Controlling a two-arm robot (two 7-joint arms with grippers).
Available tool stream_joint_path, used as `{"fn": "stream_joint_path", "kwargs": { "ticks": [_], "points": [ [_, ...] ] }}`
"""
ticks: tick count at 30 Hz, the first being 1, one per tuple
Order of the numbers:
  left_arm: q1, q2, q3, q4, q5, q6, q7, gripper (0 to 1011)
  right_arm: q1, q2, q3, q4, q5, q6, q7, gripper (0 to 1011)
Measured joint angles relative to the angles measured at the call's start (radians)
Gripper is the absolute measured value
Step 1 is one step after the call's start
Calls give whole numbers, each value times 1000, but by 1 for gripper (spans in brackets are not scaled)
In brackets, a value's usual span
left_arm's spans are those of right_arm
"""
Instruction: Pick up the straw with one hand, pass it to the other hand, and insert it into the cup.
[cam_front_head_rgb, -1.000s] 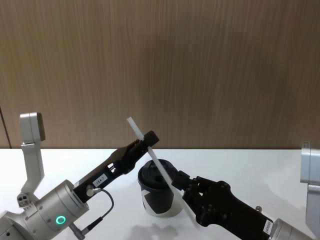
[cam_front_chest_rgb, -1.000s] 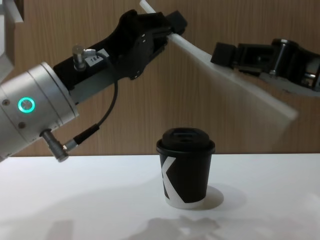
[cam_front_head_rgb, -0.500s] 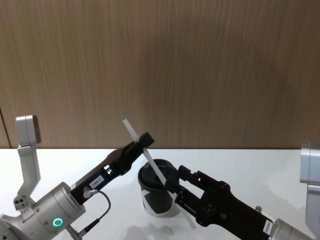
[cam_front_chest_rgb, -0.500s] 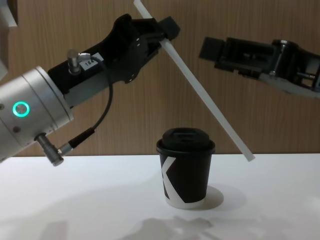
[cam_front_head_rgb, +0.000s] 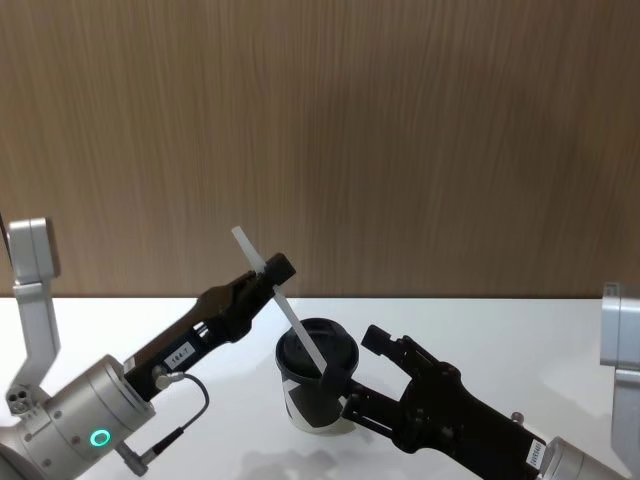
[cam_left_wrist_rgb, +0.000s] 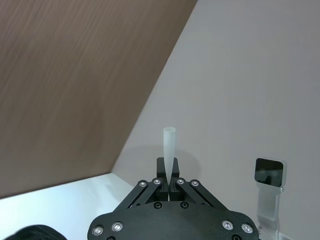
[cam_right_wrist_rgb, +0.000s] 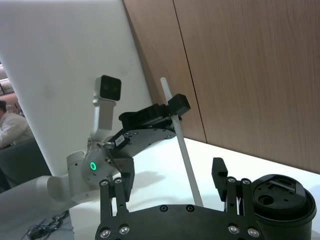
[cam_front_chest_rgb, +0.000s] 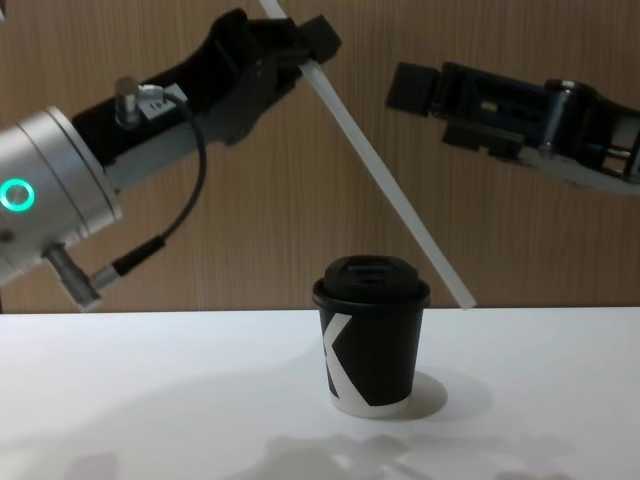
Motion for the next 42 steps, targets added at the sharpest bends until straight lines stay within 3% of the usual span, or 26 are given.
{"fn": "stream_joint_path", "kwargs": {
  "ticks": [3, 20, 42],
  "points": [
    [2, 18, -4, -26, 23, -13, 18, 13, 0, 0, 0, 0, 0, 0, 0, 1001],
    [-4, 106, -15, -140, 157, -64, 135, 12, 0, 0, 0, 0, 0, 0, 0, 1001],
    [-69, 125, 13, -128, 266, -96, 189, 12, 0, 0, 0, 0, 0, 0, 0, 1001]
  ]
}}
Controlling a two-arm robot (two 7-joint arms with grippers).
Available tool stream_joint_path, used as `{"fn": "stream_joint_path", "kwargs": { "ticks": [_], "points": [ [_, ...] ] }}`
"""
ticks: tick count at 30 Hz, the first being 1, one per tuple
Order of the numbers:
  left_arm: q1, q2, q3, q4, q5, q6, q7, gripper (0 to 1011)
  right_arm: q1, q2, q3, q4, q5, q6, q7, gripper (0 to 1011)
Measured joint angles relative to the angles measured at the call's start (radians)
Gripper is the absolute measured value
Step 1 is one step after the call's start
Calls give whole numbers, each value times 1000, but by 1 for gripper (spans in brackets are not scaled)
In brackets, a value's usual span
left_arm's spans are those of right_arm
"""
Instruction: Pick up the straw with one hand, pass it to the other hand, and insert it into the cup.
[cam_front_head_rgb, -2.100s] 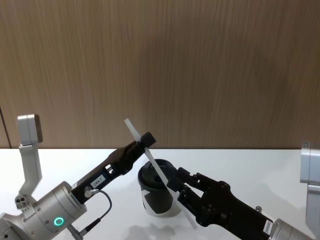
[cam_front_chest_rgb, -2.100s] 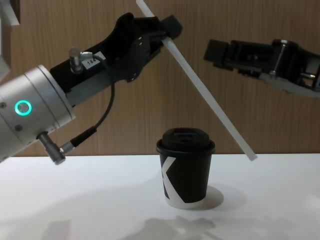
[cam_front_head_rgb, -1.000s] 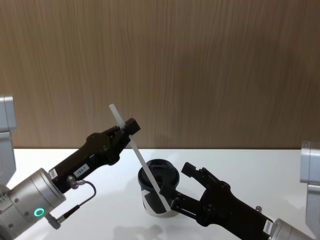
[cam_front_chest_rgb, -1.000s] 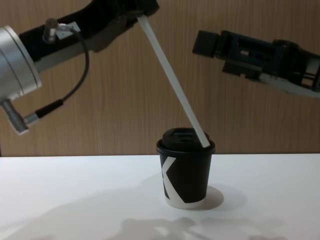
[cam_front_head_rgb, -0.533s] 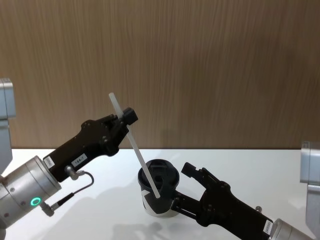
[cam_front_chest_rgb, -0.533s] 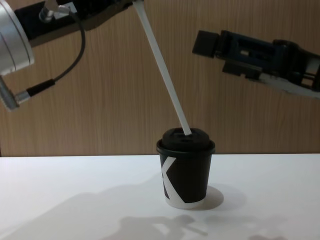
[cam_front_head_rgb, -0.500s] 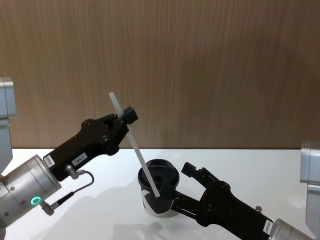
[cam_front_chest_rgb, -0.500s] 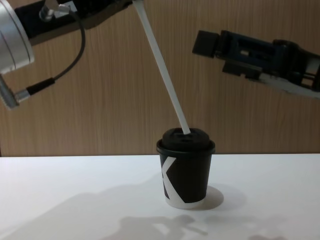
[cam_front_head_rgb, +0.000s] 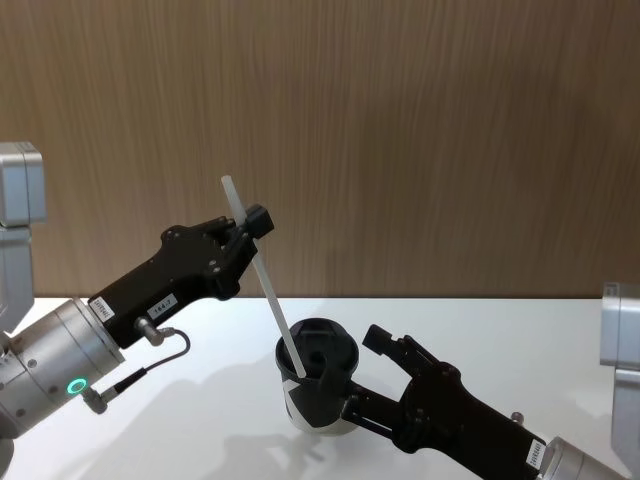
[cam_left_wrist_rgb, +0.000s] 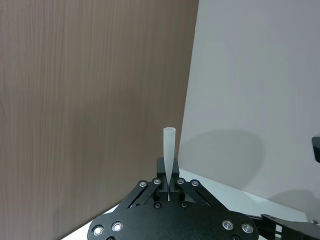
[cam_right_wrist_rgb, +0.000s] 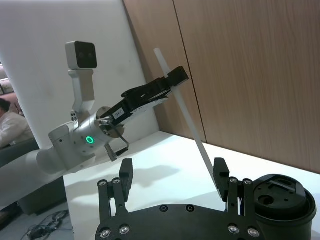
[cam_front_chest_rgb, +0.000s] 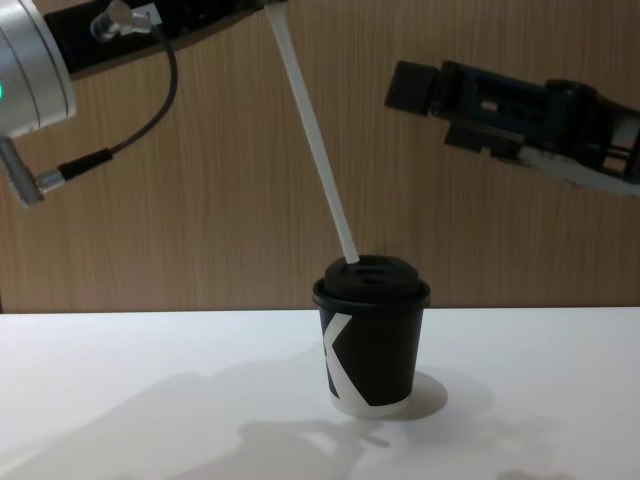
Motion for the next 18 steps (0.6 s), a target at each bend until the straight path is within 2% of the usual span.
{"fn": "stream_joint_path", "kwargs": {
  "ticks": [18],
  "points": [
    [-44, -38, 7, 90, 26, -33, -33, 12, 0, 0, 0, 0, 0, 0, 0, 1001]
  ]
}}
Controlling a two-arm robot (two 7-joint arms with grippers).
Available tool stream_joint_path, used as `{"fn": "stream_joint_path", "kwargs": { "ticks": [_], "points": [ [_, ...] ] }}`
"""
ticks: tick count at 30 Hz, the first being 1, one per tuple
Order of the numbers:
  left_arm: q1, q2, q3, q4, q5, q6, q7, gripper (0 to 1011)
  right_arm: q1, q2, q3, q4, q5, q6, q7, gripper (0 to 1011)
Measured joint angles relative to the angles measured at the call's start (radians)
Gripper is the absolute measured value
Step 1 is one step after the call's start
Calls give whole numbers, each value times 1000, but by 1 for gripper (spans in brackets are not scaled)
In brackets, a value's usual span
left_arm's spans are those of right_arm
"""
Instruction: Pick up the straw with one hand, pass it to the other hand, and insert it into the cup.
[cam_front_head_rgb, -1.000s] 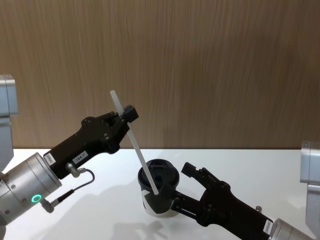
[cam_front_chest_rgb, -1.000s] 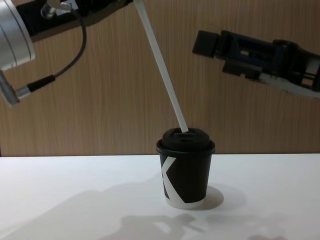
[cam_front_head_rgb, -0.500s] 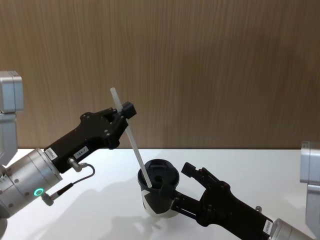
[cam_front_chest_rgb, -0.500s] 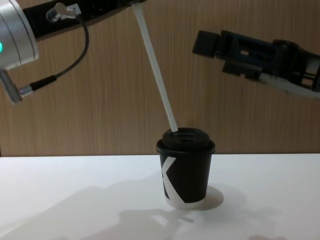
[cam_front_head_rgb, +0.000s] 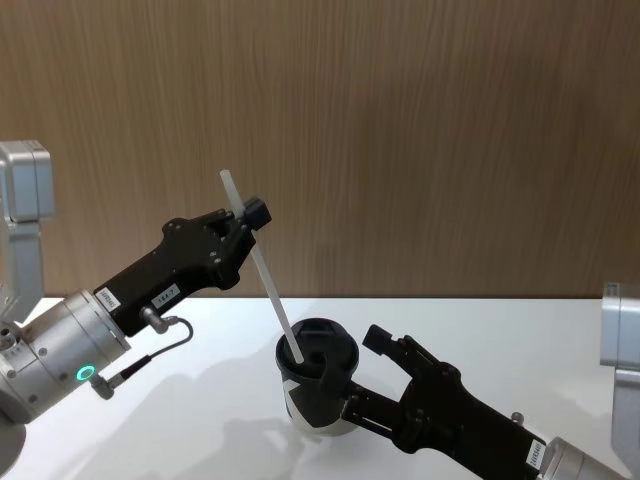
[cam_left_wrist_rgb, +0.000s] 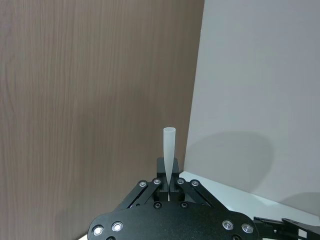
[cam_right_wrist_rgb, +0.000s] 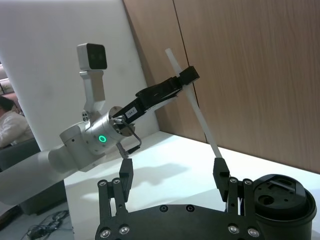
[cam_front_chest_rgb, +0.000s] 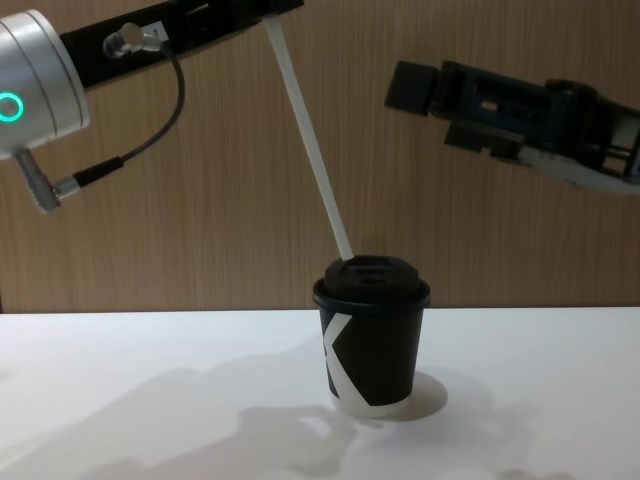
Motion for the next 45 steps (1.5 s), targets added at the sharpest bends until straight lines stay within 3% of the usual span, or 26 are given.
{"fn": "stream_joint_path", "kwargs": {
  "ticks": [18, 45],
  "points": [
    [-61, -45, 24, 101, 13, -13, -43, 13, 0, 0, 0, 0, 0, 0, 0, 1001],
    [-99, -78, 45, 170, 34, -12, -59, 12, 0, 0, 0, 0, 0, 0, 0, 1001]
  ]
}}
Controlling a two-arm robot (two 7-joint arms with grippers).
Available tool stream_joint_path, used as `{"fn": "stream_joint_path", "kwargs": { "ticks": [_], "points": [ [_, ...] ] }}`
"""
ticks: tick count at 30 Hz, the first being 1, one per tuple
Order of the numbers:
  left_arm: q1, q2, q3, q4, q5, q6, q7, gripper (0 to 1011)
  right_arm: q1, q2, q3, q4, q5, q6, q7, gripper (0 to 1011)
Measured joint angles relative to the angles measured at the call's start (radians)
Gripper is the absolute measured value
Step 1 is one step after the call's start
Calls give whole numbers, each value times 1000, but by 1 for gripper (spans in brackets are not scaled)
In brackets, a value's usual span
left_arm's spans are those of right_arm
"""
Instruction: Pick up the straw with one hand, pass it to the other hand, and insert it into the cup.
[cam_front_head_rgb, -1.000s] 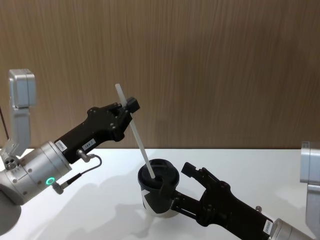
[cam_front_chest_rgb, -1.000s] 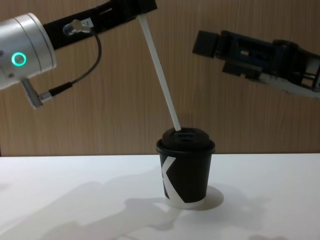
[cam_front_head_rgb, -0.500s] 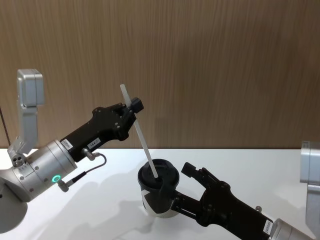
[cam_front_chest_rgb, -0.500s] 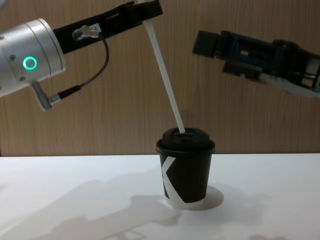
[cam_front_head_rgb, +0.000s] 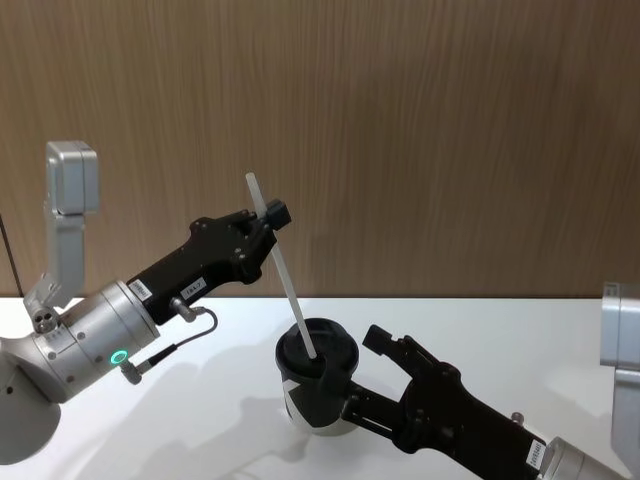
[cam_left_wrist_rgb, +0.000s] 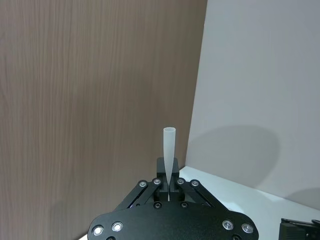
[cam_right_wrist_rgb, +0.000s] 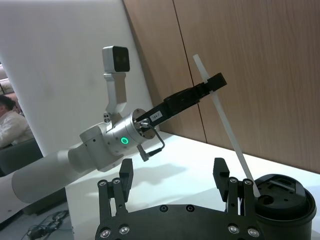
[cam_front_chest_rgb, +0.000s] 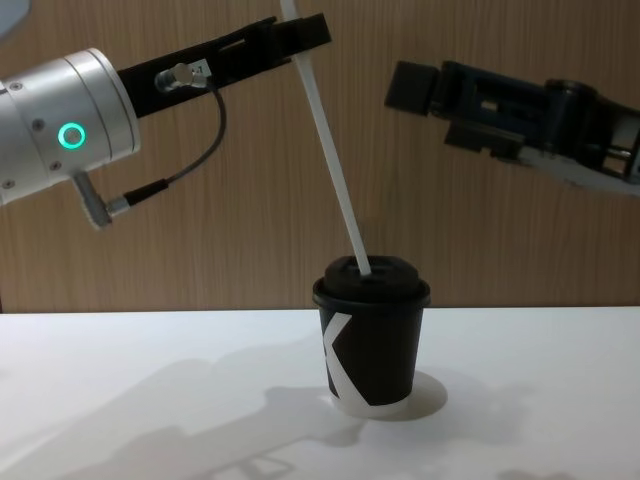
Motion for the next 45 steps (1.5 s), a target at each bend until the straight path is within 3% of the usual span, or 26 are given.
{"fn": "stream_joint_path", "kwargs": {
  "ticks": [45],
  "points": [
    [-42, -41, 21, 98, -9, -7, -51, 12, 0, 0, 0, 0, 0, 0, 0, 1001]
  ]
}}
